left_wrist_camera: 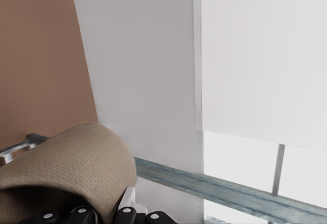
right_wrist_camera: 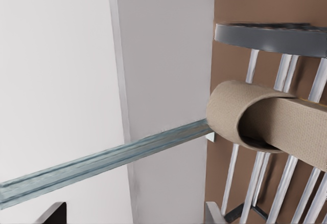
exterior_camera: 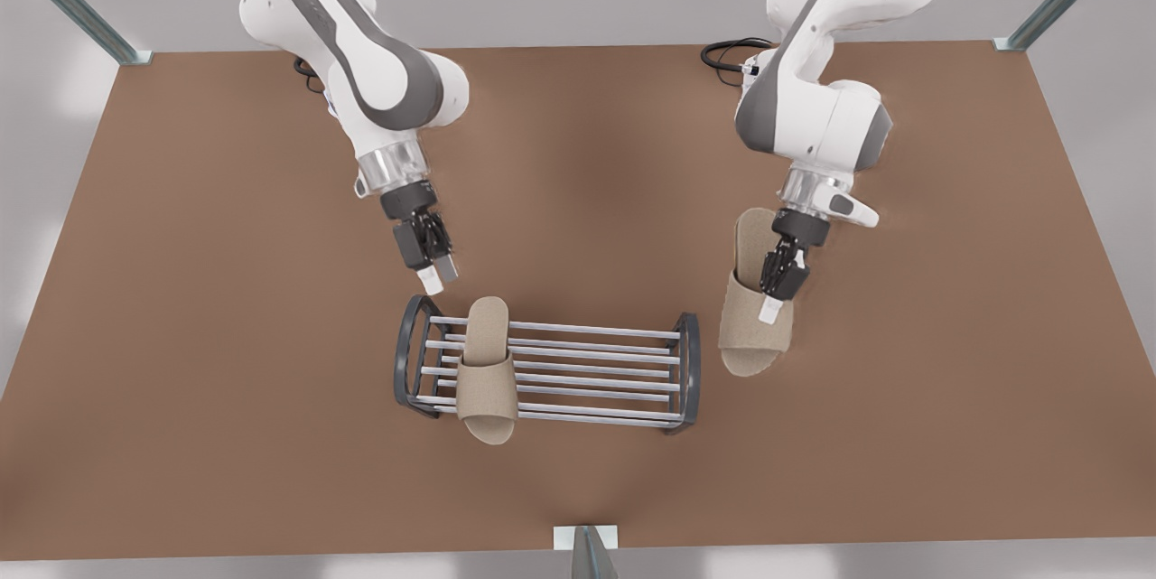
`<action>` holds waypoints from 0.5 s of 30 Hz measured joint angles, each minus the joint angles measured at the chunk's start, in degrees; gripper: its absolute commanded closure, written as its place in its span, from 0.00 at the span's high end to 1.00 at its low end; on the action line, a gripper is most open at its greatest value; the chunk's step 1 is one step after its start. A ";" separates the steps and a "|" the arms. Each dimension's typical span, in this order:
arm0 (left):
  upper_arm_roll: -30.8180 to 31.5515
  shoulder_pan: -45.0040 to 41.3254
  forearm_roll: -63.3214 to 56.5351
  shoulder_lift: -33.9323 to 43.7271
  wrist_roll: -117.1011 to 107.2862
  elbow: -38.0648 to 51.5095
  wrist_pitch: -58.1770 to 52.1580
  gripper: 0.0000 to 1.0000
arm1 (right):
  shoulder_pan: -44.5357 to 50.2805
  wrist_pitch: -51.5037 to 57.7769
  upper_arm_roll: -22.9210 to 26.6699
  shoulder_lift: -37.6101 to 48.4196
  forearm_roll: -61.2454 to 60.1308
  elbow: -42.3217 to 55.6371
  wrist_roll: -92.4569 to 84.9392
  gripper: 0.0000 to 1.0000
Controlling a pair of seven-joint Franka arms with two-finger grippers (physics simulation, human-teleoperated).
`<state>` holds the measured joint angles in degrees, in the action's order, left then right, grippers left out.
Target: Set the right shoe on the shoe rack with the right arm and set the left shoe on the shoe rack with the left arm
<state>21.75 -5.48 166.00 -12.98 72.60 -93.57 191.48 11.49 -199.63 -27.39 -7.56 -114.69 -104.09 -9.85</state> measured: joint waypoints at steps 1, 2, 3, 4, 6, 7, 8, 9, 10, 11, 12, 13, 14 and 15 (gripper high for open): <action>-3.64 -6.16 0.00 -2.16 -0.32 3.25 0.05 0.21 | -4.31 2.63 -0.30 2.52 2.64 -4.22 -1.07 0.98; -5.89 -10.34 0.00 -3.99 -0.61 5.84 0.07 0.21 | -8.38 6.79 0.26 5.04 8.04 -8.35 -2.09 0.98; -8.07 -13.85 0.00 -5.83 -0.89 8.30 0.05 0.21 | -8.68 12.97 5.03 6.46 17.31 -9.96 -3.02 0.99; -11.80 -18.49 0.00 -7.61 -1.16 10.49 -0.13 0.21 | -7.99 20.41 11.00 7.02 29.40 -7.86 -3.65 1.00; -19.26 -27.30 0.00 -11.55 -1.65 15.02 -0.56 0.21 | -10.65 38.70 18.77 4.68 58.59 5.86 -3.52 1.00; -21.56 -30.17 0.00 -14.28 -1.87 17.88 -0.73 0.21 | -13.78 47.75 20.26 2.73 72.06 10.31 -3.18 1.00; -23.89 -32.98 0.00 -16.65 -2.09 20.05 -0.98 0.21 | -15.71 55.66 21.63 -0.32 83.07 12.65 -3.00 1.00; -25.33 -35.01 0.00 -18.63 -2.29 21.34 -1.38 0.21 | -15.83 62.61 22.86 -2.67 91.65 14.19 -2.95 1.00; -26.11 -36.22 0.00 -20.16 -2.48 22.05 -1.81 0.21 | -14.62 69.51 23.54 -5.25 98.72 17.75 -2.87 1.00; -27.15 -37.68 0.00 -21.32 -2.66 22.32 -2.27 0.21 | -12.14 76.39 24.86 -9.14 103.94 22.90 -2.61 1.00; -28.13 -39.00 0.00 -22.09 -2.83 22.16 -2.70 0.21 | -10.37 82.61 27.24 -12.25 107.16 27.58 -2.21 1.00; -28.64 -39.72 0.00 -22.46 -3.00 21.29 -3.18 0.21 | -10.09 87.60 28.85 -12.29 109.94 28.01 -1.83 1.00; -28.88 -40.10 0.00 -22.71 -3.15 20.07 -3.96 0.21 | -10.41 90.54 29.52 -9.94 112.07 24.01 -1.46 1.00; -28.99 -40.29 0.00 -23.11 -3.30 19.30 -5.09 0.21 | -11.34 91.91 29.46 -6.61 113.52 18.01 -1.09 1.00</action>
<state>-7.24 -45.77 166.00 -36.09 69.31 -74.27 186.39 0.15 -107.72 2.07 -14.17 -1.17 -86.08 -10.93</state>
